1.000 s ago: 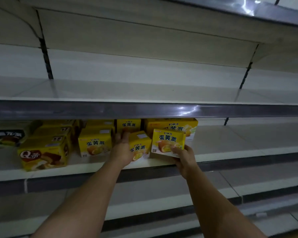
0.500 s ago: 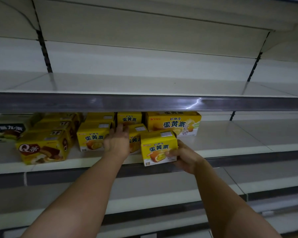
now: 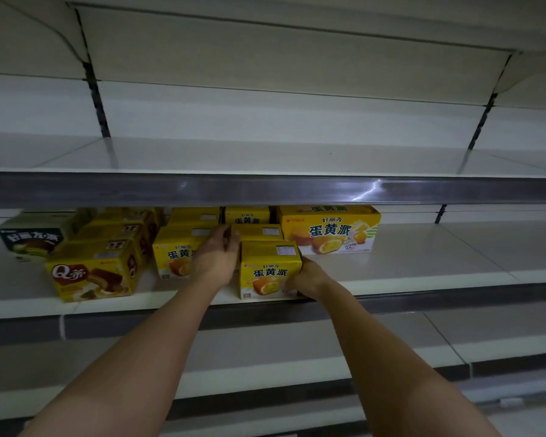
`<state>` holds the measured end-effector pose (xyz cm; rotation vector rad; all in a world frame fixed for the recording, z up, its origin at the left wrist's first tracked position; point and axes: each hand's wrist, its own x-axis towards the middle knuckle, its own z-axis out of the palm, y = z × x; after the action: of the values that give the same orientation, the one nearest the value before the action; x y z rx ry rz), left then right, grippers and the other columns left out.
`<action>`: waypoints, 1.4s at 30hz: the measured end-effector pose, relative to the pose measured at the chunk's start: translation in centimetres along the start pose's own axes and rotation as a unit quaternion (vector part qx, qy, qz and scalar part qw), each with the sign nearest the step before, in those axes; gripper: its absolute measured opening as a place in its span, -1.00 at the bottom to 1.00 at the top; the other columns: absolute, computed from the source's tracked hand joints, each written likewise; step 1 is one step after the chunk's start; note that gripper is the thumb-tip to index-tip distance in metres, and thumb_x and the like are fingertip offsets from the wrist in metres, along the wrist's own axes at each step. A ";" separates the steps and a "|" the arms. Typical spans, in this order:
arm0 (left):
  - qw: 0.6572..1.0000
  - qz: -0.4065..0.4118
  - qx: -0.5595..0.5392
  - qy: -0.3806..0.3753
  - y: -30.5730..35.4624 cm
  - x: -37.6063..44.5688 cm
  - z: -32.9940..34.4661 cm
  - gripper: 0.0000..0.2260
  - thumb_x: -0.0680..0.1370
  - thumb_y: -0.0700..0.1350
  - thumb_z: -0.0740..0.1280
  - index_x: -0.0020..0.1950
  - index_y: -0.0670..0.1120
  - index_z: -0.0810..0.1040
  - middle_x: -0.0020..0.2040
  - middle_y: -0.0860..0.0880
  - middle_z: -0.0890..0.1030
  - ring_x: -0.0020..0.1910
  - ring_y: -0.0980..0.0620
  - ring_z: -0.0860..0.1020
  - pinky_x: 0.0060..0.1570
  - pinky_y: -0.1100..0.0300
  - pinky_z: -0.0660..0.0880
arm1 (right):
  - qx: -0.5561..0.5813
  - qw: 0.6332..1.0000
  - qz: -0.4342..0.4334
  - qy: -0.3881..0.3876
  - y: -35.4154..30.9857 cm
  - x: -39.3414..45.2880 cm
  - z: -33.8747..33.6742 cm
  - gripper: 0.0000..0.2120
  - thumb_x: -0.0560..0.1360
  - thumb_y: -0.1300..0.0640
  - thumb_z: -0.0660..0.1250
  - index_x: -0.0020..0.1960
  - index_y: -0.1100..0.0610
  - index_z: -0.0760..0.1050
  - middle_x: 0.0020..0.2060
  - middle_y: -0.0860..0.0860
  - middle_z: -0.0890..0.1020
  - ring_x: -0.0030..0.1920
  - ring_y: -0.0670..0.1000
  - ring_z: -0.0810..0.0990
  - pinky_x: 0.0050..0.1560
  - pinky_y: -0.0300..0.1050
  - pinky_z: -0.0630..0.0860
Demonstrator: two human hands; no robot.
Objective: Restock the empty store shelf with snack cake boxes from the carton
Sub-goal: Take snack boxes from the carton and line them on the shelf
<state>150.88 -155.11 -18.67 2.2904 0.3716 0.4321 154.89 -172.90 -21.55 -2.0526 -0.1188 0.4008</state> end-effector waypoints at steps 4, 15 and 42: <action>0.990 -0.006 -0.006 -0.142 -1.8 -0.4 0.4 -0.28 0.48 0.39 0.14 0.55 0.17 -0.01 0.52 -0.01 0.23 0.46 -0.16 0.25 0.38 -0.07 0.27 | 0.054 0.998 -0.027 -0.005 -1.3 0.2 0.5 -0.31 0.40 0.54 0.28 0.43 0.10 0.23 0.25 0.10 0.51 0.26 0.14 0.48 0.19 -0.02 0.48; 0.961 0.098 0.257 -0.030 -1.2 0.5 2.2 -0.28 0.46 0.06 0.43 0.52 -0.05 0.15 0.44 -0.09 0.16 0.41 -0.09 0.23 0.27 0.05 0.38 | 0.086 0.994 -0.043 0.046 -1.9 2.3 2.5 -0.51 0.47 0.45 0.30 0.35 0.16 0.34 0.20 0.10 0.53 0.24 0.10 0.49 0.28 0.04 0.42; 0.965 0.094 0.242 0.045 -0.6 -0.3 1.7 -0.78 0.63 -0.03 0.16 0.14 -0.09 0.50 0.19 -0.06 0.50 -0.03 -0.04 0.58 -0.26 0.19 0.33 | -0.082 0.988 -0.016 0.131 -1.9 2.5 3.2 -0.67 0.58 -0.01 0.27 0.28 0.11 0.47 0.20 0.08 0.59 0.18 0.10 0.55 0.15 -0.10 0.44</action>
<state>151.26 -155.86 -20.28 2.8045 0.3322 0.5941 156.30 -168.69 -21.89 -2.2422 -0.0256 0.0998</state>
